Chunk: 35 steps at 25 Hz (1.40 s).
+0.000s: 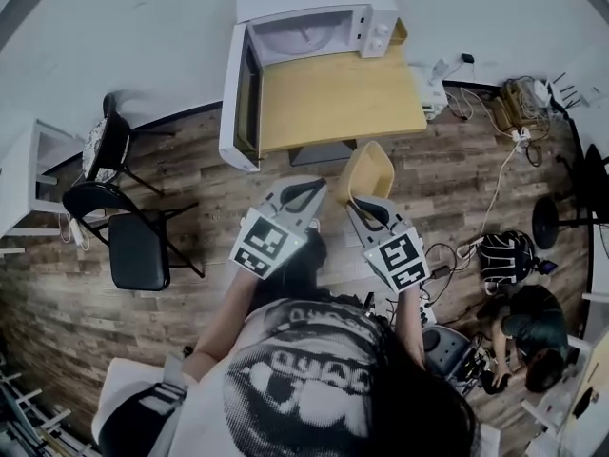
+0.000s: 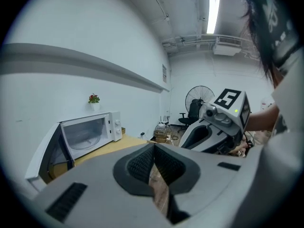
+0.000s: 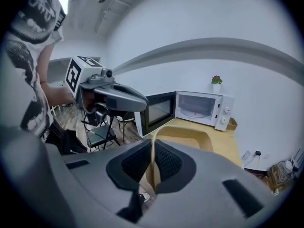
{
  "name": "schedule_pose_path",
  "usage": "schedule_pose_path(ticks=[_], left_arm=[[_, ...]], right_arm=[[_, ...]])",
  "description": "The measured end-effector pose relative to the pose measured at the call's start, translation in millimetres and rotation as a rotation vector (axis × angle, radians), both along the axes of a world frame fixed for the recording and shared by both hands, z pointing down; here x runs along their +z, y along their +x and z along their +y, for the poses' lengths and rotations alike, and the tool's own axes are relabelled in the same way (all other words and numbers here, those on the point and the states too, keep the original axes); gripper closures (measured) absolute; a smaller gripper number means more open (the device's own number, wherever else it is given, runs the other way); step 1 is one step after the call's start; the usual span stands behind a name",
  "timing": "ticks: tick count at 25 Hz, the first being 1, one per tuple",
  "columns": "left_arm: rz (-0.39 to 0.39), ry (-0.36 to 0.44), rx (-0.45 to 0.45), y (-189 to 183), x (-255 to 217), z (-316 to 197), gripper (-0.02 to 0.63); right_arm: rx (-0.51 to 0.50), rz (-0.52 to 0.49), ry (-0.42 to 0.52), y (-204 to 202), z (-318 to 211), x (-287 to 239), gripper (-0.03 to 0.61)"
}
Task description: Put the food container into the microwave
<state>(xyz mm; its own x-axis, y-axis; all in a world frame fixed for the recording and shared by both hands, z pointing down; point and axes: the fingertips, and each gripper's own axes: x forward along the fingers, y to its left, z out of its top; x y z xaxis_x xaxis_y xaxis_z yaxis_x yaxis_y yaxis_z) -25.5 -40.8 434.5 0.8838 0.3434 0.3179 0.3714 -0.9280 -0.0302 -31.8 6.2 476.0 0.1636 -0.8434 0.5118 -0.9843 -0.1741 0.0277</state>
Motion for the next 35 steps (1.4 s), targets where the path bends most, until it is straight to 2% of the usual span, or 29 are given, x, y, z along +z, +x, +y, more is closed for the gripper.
schedule_pose_path(ticks=[6, 13, 20, 28, 32, 35], left_arm=[[-0.019, -0.011, 0.02, 46, 4, -28, 0.614], [-0.022, -0.016, 0.017, 87, 7, -62, 0.614], [-0.01, -0.025, 0.061, 120, 9, -81, 0.614], [-0.028, -0.044, 0.096, 132, 17, -73, 0.614], [-0.041, -0.057, 0.069, 133, 20, -77, 0.614], [-0.055, -0.066, 0.017, 137, 25, -83, 0.614]], right_arm=[[0.011, -0.012, -0.021, 50, -30, 4, 0.551], [-0.009, -0.009, -0.033, 89, -68, 8, 0.551], [0.032, 0.009, -0.042, 121, -87, 6, 0.551], [0.078, 0.004, -0.084, 136, -74, 14, 0.551], [0.05, -0.001, -0.083, 140, -79, 12, 0.551], [-0.004, -0.018, -0.096, 146, -85, 20, 0.551]])
